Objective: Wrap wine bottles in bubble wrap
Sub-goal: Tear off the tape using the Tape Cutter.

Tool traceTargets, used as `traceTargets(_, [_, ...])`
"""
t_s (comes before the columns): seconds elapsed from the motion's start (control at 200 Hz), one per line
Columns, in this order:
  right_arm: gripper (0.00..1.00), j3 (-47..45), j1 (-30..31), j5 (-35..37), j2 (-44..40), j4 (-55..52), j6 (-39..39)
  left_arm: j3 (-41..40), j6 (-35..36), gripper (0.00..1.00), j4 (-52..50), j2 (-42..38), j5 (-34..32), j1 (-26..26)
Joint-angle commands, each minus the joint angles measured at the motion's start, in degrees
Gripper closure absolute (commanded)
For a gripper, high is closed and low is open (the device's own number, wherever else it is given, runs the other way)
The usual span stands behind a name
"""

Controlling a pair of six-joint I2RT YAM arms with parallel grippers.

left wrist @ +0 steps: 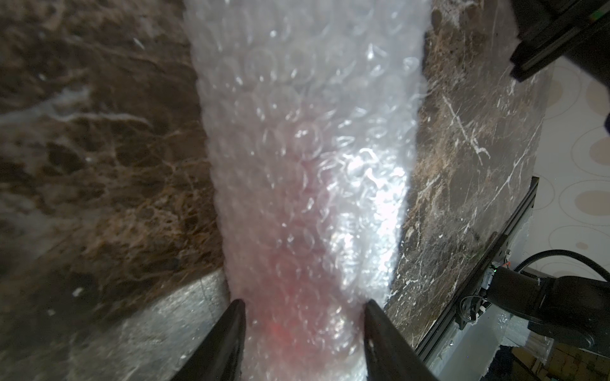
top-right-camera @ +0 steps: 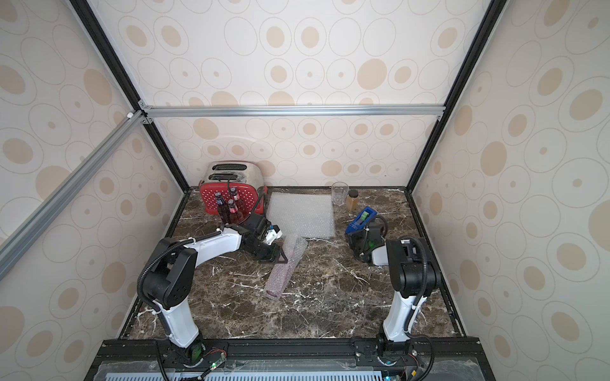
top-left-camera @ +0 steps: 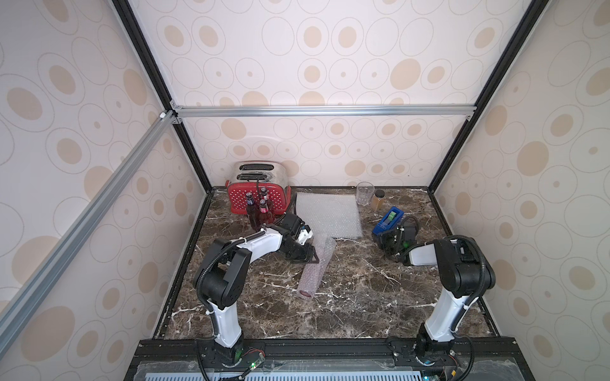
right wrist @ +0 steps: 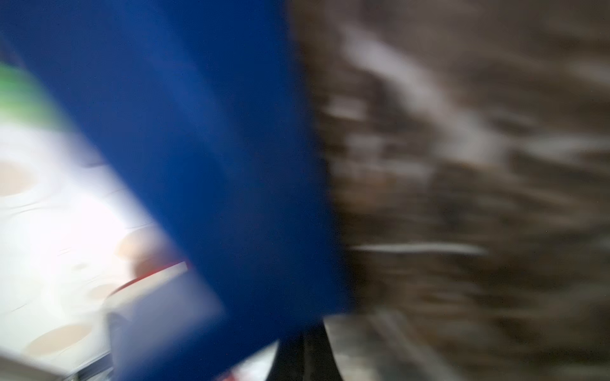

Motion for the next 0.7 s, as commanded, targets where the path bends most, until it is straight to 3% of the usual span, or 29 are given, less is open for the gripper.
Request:
traceTargets(0.0, [1.00,-1.3,0.7,0.7,-1.1,-12.6,-2.0,-1.5,0.5,0.45,-3.9,0.3,-4.6,-0.3])
traceTargets(0.075, [1.00,-1.1,0.8,1.1,-2.4,-15.3,-2.8,-1.6,0.5,0.45,-3.8,0.4,-4.6,-0.3])
traceTargets(0.215, [1.00,-1.1,2.0,-2.8,-5.1,-10.2,-4.2,-1.5,0.4,0.45,-3.8,0.6,-4.4,-0.3])
traceTargets(0.466, [1.00,5.8,6.4,-18.1,-20.3,-26.0,-23.6,-1.3,0.7,0.45,-3.9,1.0,-3.8,-0.3])
traceTargets(0.581, [1.00,9.4,8.9,-24.4,-26.3,-41.0,-35.9,-1.1,0.7,0.45,-4.1,1.2,-3.7,-0.2])
traceTargets(0.696, [1.00,14.2,15.0,-26.8,-28.3,-57.3,-50.3,-1.1,0.7,0.45,-4.1,1.0,-3.7,-0.3])
